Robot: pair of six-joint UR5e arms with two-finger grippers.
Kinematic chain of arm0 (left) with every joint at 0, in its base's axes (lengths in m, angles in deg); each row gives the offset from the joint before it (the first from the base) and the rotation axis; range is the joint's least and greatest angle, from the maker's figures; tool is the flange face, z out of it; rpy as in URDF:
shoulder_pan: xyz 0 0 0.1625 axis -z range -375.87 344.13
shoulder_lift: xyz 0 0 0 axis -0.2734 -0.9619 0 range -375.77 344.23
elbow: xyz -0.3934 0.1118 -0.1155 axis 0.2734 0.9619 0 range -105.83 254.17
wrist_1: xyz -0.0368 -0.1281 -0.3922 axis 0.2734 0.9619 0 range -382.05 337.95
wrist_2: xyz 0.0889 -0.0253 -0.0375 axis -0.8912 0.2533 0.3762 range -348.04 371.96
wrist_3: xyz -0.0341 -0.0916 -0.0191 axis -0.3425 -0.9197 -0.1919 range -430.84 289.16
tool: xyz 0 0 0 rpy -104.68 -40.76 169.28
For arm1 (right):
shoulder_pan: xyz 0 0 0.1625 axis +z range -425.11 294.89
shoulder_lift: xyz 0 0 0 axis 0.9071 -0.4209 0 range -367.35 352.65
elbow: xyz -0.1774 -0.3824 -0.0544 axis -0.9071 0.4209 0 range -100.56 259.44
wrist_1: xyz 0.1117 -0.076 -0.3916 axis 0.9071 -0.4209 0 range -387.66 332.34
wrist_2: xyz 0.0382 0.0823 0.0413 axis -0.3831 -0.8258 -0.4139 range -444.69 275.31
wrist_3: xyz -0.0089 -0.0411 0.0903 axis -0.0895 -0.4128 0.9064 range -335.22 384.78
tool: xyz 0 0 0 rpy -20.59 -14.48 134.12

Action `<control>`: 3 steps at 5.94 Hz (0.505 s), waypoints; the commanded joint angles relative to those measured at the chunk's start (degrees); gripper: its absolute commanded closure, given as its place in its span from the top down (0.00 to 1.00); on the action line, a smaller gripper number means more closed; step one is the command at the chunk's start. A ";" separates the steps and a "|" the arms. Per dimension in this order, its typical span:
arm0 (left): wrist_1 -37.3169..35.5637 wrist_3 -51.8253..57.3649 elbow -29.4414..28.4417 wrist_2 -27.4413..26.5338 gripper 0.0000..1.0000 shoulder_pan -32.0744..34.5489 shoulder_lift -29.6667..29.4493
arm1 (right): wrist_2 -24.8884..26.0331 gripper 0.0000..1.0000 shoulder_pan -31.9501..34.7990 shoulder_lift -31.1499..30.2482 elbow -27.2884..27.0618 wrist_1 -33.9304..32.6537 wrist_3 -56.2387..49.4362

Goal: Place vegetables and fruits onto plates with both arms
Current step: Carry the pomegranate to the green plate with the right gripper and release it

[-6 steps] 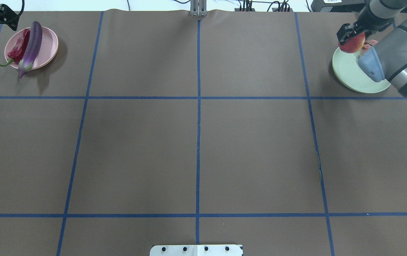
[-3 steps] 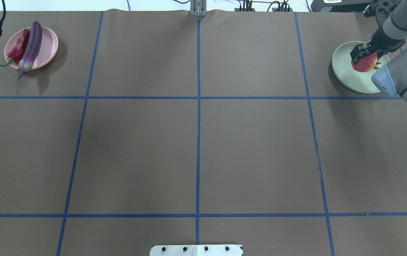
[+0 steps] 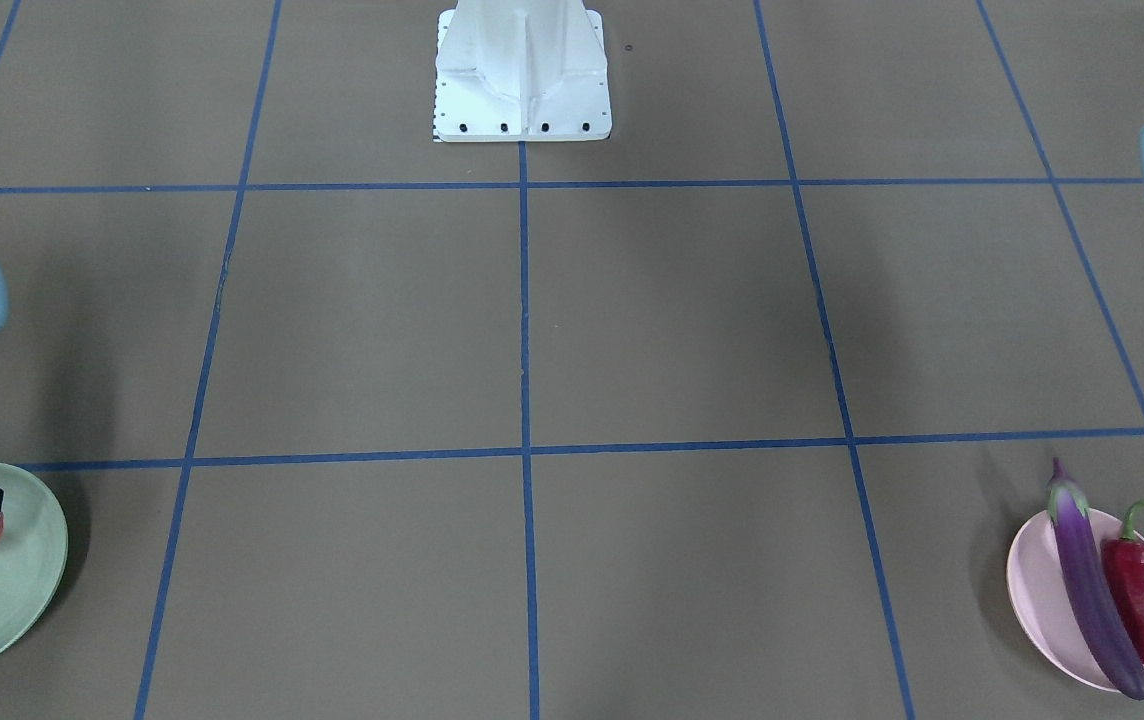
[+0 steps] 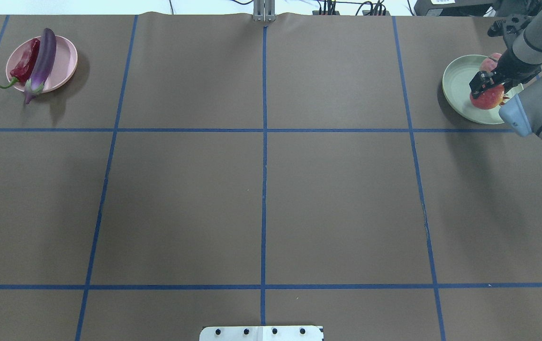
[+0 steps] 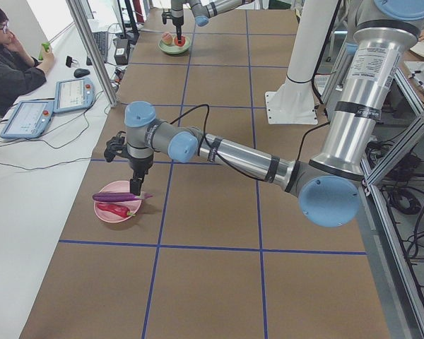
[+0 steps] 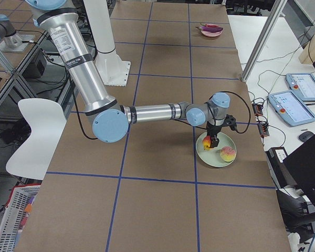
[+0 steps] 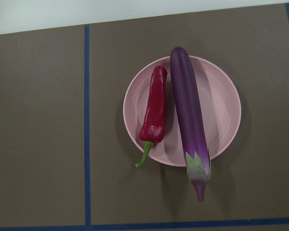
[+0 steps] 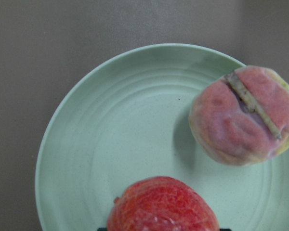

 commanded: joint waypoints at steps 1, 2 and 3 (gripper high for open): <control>-8.51 9.17 10.43 0.27 1.00 0.84 7.64 | -0.95 0.99 -0.06 -0.12 -0.14 0.03 0.19; -9.50 9.28 13.71 0.18 1.00 1.45 10.89 | -3.57 1.00 0.29 0.14 -0.31 -0.15 0.02; -9.51 9.45 14.87 0.27 1.00 2.50 12.75 | -7.95 1.00 3.25 -0.29 -0.58 -0.15 -0.42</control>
